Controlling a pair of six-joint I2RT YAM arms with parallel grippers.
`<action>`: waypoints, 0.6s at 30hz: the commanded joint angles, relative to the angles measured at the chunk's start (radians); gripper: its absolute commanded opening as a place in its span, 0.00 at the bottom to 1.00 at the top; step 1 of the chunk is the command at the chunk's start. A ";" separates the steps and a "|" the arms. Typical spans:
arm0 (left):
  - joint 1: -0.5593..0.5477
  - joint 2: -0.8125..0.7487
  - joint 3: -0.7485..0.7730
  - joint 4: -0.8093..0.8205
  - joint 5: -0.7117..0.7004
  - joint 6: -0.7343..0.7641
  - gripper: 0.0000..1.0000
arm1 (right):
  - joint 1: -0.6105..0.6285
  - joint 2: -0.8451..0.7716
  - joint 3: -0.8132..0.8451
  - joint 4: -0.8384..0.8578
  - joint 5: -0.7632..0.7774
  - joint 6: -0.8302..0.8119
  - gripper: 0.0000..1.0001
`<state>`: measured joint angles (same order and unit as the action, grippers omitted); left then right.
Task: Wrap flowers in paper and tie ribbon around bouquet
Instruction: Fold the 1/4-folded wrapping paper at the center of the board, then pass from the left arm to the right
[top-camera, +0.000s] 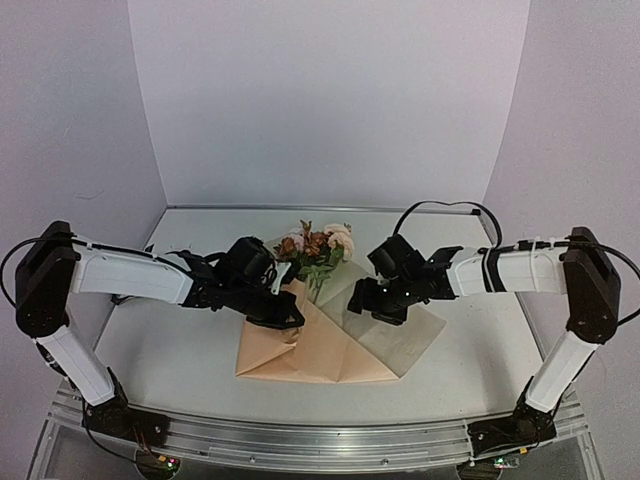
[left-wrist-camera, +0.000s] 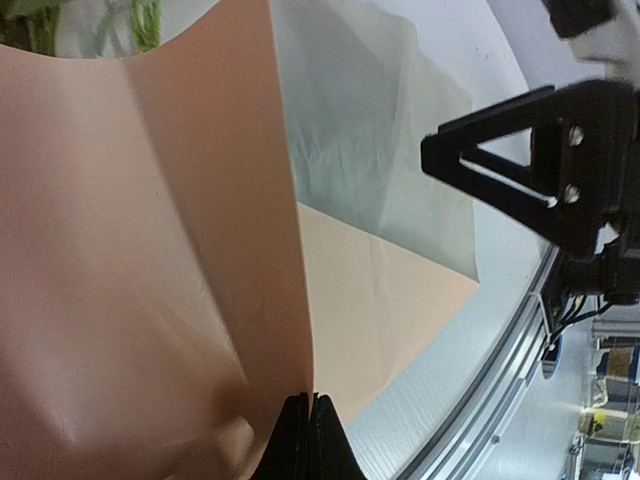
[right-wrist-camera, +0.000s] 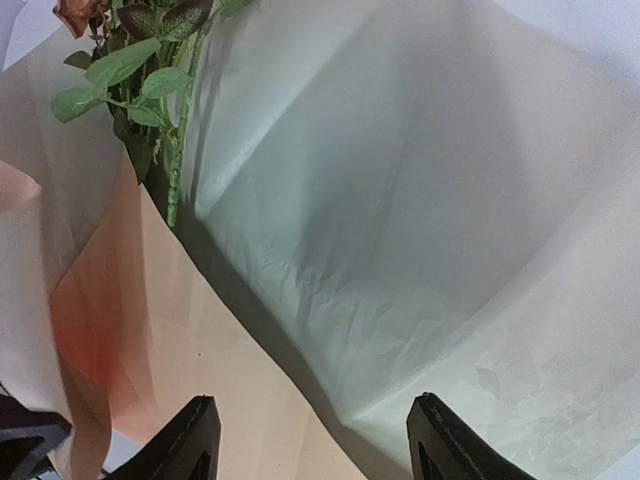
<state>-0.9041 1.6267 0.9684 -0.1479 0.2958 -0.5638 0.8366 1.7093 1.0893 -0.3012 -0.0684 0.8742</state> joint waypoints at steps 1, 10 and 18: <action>-0.033 0.045 0.062 0.052 -0.005 0.065 0.00 | -0.001 -0.051 -0.019 0.136 -0.009 0.047 0.72; -0.037 0.033 0.057 0.040 -0.004 0.118 0.00 | -0.007 0.100 0.194 0.277 -0.226 0.029 0.84; -0.044 0.035 0.069 0.019 -0.008 0.141 0.00 | 0.007 0.167 0.285 0.159 -0.210 0.042 0.73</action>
<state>-0.9378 1.6825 0.9941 -0.1303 0.2850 -0.4628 0.8291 1.8499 1.3069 -0.0877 -0.2678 0.9150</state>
